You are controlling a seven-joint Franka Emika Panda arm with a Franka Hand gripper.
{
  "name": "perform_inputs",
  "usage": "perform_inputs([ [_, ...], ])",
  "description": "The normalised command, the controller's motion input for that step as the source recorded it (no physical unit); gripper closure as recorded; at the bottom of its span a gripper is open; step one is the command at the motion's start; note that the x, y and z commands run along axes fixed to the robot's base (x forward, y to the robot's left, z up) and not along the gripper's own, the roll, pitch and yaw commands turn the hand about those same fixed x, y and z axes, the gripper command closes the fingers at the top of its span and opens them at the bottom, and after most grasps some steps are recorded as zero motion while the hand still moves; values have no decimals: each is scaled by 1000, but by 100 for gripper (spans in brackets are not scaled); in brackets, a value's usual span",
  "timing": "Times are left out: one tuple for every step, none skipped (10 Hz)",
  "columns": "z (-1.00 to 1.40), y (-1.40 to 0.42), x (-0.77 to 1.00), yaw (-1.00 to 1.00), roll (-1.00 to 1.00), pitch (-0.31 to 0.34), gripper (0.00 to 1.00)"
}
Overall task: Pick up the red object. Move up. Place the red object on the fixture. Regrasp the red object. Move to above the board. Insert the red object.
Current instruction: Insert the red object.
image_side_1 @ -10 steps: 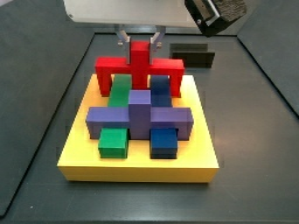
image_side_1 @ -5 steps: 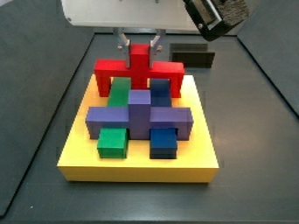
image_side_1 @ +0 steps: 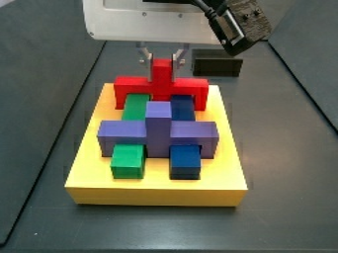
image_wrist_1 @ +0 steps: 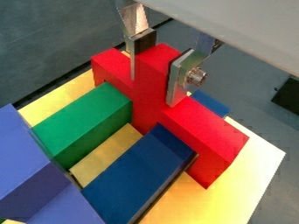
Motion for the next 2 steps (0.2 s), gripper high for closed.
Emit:
perform_inputs([
  [-494, -123, -3, 0, 6, -97, 100],
  [0, 0, 0, 0, 0, 0, 100],
])
